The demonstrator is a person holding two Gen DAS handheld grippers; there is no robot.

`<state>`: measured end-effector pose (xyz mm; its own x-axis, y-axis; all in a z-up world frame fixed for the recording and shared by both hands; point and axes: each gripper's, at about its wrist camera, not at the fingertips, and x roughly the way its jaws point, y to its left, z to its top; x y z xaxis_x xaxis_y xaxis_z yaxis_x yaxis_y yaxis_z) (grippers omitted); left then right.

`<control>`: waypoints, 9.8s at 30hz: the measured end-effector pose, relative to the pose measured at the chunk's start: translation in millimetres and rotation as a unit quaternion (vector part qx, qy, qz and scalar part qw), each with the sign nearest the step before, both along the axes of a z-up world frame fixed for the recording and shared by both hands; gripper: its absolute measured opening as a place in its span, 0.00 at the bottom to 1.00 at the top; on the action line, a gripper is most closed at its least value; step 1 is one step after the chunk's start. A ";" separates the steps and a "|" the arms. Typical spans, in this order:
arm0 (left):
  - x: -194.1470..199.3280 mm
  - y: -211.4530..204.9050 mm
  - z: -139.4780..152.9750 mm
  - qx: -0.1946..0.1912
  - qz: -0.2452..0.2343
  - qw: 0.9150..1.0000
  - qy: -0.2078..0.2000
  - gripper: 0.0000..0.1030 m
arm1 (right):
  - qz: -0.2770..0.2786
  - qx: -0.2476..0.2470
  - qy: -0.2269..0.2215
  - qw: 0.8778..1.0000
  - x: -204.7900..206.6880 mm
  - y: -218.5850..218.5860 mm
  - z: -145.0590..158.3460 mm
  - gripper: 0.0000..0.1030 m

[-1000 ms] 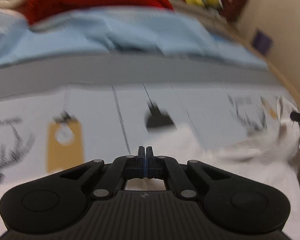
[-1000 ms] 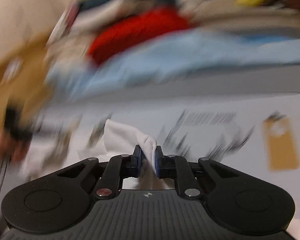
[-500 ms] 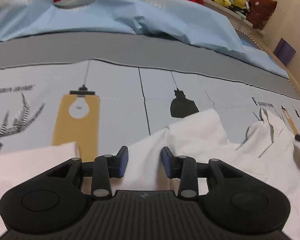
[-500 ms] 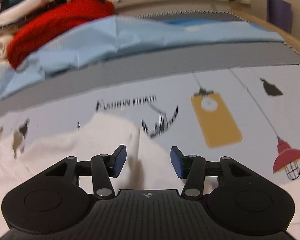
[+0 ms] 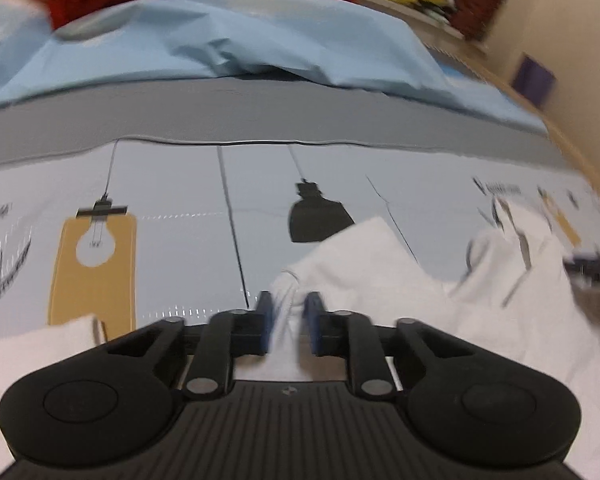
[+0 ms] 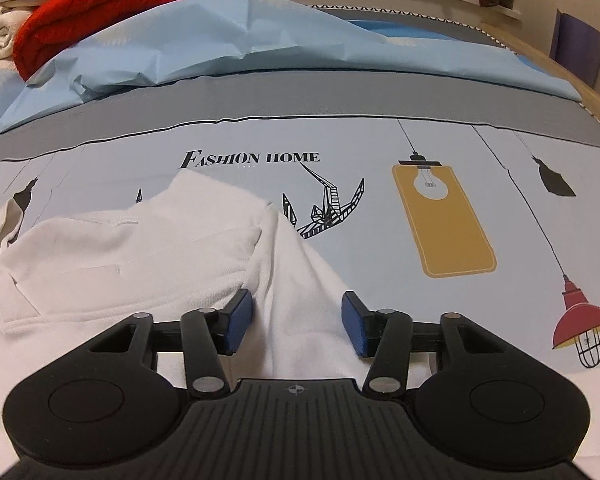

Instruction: Fold small clothes

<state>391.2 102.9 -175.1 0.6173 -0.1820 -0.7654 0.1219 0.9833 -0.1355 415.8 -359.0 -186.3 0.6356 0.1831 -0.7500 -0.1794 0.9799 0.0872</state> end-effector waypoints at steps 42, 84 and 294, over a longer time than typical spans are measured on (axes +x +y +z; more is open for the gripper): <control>-288.9 -26.7 89.3 -0.030 0.009 0.995 0.091 0.26 | 0.059 0.068 0.046 0.995 -249.8 -51.2 125.8 0.32; -365.4 -11.4 51.9 0.043 0.056 0.980 0.187 0.10 | -0.062 -0.032 0.208 0.976 -332.1 -102.8 76.3 0.06; -382.1 -10.6 53.6 0.056 0.039 0.972 0.226 0.20 | -0.110 -0.060 0.204 0.971 -339.6 -81.4 61.3 0.11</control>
